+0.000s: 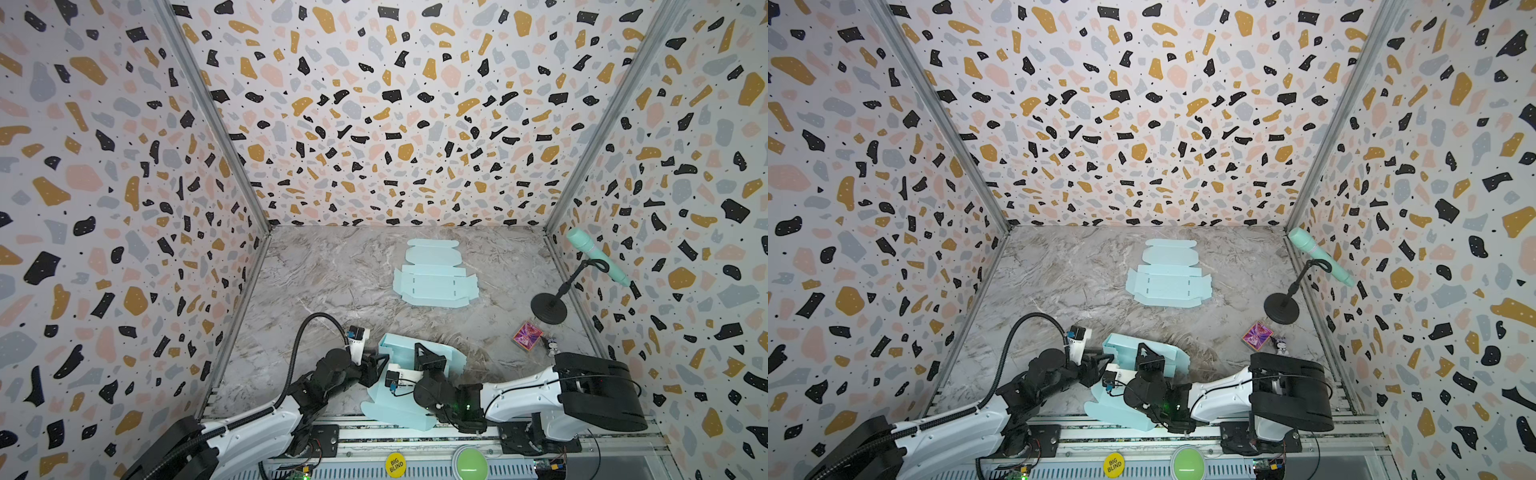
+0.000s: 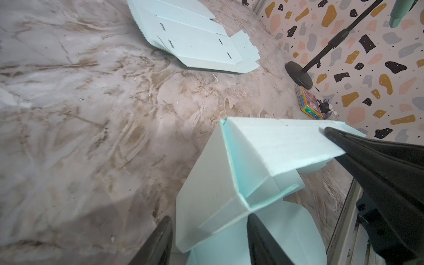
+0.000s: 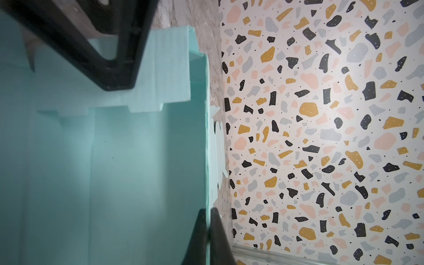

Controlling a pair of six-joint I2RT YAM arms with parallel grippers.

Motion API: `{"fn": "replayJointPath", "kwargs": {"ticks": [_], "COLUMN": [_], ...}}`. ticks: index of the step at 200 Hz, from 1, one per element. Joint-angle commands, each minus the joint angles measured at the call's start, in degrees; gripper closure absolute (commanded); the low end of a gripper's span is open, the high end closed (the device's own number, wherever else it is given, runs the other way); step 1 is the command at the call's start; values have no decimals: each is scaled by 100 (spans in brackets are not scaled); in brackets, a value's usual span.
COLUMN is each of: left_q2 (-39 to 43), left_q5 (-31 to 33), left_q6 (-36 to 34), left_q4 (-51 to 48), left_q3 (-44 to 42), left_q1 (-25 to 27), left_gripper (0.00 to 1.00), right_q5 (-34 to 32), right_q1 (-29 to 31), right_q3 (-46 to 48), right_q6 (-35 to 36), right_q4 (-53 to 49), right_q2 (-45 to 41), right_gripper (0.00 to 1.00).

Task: Fold the paper box

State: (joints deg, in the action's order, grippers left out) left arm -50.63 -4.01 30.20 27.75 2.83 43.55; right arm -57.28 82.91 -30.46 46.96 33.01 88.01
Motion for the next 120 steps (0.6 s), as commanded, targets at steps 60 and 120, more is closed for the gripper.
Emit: {"fn": "replayJointPath", "kwargs": {"ticks": [60,120], "left_q2": [-281,-598], "left_q5": [388,654], "left_q6": [-451,-637], "left_q4": [739,818], "left_q3": [288,375], "left_q1": [83,202], "left_gripper": [58,68], "right_q5": [330,344], "right_q1": [172,190], "right_q3": [-89,-100], "right_q6": [-251,-268], "right_q4": [-313,-338], "right_q2": [81,60], "right_gripper": [100,100]}}
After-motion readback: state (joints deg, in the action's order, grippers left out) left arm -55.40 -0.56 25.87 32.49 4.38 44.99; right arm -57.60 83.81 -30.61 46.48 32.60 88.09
